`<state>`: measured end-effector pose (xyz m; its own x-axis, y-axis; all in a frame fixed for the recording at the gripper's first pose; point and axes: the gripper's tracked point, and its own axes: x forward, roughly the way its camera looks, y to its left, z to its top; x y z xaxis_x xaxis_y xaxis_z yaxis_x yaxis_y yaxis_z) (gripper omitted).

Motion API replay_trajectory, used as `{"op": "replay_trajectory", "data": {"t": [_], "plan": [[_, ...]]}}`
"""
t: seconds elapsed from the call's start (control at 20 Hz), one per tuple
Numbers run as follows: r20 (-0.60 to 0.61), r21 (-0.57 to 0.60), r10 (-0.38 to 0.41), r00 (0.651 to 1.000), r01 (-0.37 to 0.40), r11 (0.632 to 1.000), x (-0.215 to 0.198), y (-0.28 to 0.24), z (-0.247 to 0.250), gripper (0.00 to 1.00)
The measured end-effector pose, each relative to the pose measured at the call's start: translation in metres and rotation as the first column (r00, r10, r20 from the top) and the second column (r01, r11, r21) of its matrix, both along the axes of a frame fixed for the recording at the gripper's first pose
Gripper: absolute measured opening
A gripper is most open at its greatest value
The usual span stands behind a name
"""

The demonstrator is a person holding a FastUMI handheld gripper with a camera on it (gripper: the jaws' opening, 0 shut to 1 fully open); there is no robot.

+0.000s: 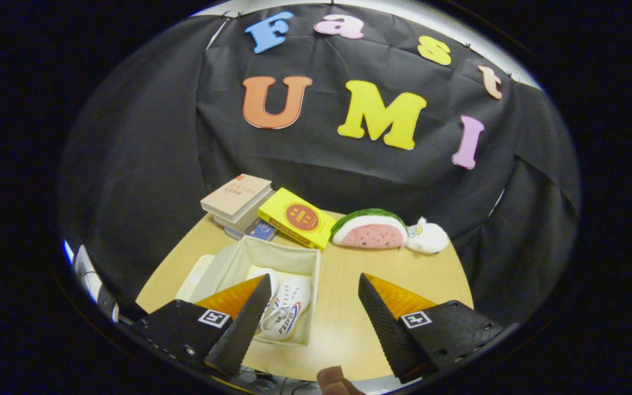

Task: Open the storage box then place both shoes into the box .Put the left shoe in first, then the right shoe, with the right side of both shoes facing outward in a uniform manner.

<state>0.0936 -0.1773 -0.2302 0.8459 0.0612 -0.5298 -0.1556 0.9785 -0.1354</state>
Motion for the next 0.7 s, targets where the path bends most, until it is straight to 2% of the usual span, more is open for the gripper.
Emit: {"op": "replay_trajectory", "data": {"t": [0.4,0.5,0.7], "plan": [[0.219,-0.013,-0.016,0.976,0.020,1.000,-0.026,-0.044,0.061,0.96],[0.266,0.023,-0.016,0.964,0.010,1.000,-0.036,-0.055,0.071,0.96],[0.367,0.116,-0.063,0.928,0.022,0.993,-0.049,-0.078,0.101,0.96]]}}
